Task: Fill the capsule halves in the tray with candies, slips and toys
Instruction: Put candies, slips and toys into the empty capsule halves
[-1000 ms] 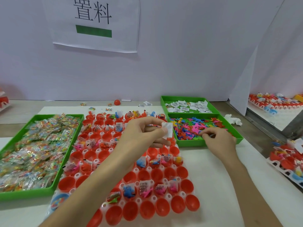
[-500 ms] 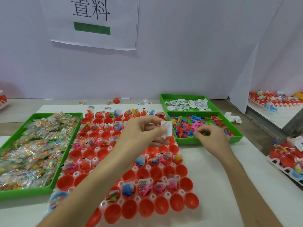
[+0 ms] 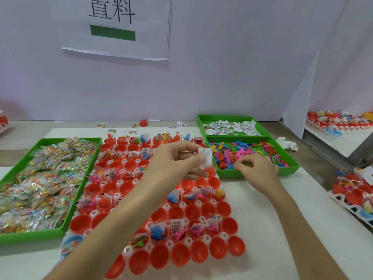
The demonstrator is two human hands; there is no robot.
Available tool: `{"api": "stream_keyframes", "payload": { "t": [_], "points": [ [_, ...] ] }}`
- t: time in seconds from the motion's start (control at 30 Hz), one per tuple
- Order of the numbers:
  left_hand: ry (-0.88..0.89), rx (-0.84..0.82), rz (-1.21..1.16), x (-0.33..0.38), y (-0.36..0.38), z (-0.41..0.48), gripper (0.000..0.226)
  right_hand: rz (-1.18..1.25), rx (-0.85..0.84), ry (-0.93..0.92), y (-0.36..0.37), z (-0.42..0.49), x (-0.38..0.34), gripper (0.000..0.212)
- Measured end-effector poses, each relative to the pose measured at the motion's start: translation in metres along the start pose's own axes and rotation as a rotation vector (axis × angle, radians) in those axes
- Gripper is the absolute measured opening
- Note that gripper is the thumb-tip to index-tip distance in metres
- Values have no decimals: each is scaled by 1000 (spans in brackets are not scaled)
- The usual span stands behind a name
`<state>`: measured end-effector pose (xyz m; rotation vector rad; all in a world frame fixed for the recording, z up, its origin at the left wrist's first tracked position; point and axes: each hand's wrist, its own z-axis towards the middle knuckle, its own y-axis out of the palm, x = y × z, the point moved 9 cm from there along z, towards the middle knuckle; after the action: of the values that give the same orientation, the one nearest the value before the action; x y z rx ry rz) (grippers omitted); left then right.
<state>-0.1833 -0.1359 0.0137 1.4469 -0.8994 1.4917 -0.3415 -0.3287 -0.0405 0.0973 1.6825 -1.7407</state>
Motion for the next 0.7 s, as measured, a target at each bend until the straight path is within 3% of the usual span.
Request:
{"api": "stream_keyframes", "payload": {
  "t": [0.33, 0.7],
  "points": [
    [2, -2, 5, 1, 0, 0, 12, 381, 248, -132, -28, -7, -4, 23],
    [2, -1, 14, 2, 1, -1, 11, 413, 289, -108, -27, -4, 2, 11]
  ]
}}
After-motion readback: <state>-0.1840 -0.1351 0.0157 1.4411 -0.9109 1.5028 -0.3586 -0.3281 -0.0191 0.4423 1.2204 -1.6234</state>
